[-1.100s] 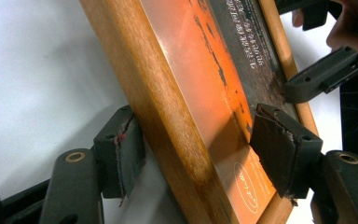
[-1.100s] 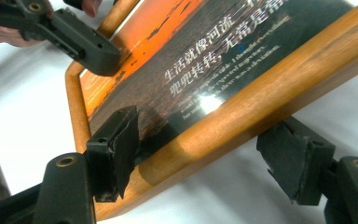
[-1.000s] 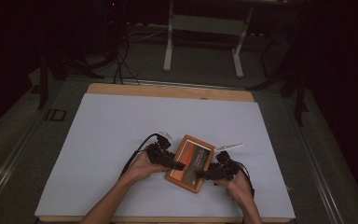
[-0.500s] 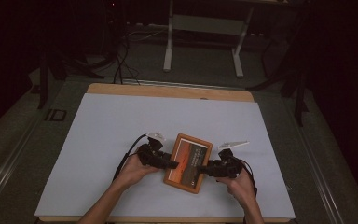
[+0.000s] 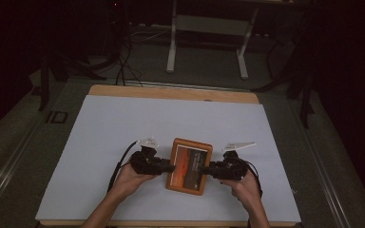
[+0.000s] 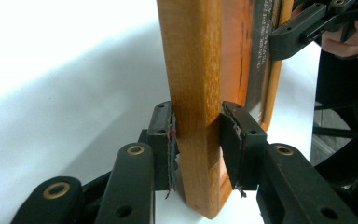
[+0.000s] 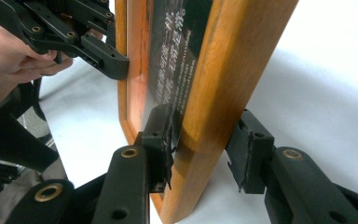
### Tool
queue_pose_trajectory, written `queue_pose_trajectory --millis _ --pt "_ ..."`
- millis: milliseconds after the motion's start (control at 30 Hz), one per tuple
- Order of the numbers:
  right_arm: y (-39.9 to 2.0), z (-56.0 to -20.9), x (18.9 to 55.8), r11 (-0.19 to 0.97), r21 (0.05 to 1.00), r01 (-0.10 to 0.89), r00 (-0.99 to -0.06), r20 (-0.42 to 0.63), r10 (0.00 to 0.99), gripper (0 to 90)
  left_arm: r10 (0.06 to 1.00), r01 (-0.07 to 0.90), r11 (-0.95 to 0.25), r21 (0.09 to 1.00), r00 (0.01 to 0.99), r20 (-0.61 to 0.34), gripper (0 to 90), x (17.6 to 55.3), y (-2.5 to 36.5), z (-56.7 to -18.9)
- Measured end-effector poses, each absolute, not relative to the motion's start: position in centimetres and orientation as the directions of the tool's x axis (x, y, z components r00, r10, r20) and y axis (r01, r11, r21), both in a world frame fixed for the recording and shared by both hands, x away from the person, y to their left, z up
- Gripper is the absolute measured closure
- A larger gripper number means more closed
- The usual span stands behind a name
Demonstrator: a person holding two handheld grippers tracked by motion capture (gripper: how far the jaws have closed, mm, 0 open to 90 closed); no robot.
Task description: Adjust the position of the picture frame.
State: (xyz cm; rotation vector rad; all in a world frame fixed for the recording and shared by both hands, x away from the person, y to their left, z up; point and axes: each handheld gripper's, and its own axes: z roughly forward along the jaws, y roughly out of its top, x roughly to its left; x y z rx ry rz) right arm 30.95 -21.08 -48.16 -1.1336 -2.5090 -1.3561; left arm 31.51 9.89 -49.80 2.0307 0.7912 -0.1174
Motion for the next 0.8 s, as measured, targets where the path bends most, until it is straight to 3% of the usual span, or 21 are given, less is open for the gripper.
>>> queue_pose_trajectory --millis 800 --pt "-17.5 -47.6 33.3 0.299 0.704 0.644 -0.732 0.452 0.51 62.4 0.553 0.66 -0.269 0.702 0.702 -0.448 68.3 31.2 13.9 -49.2"
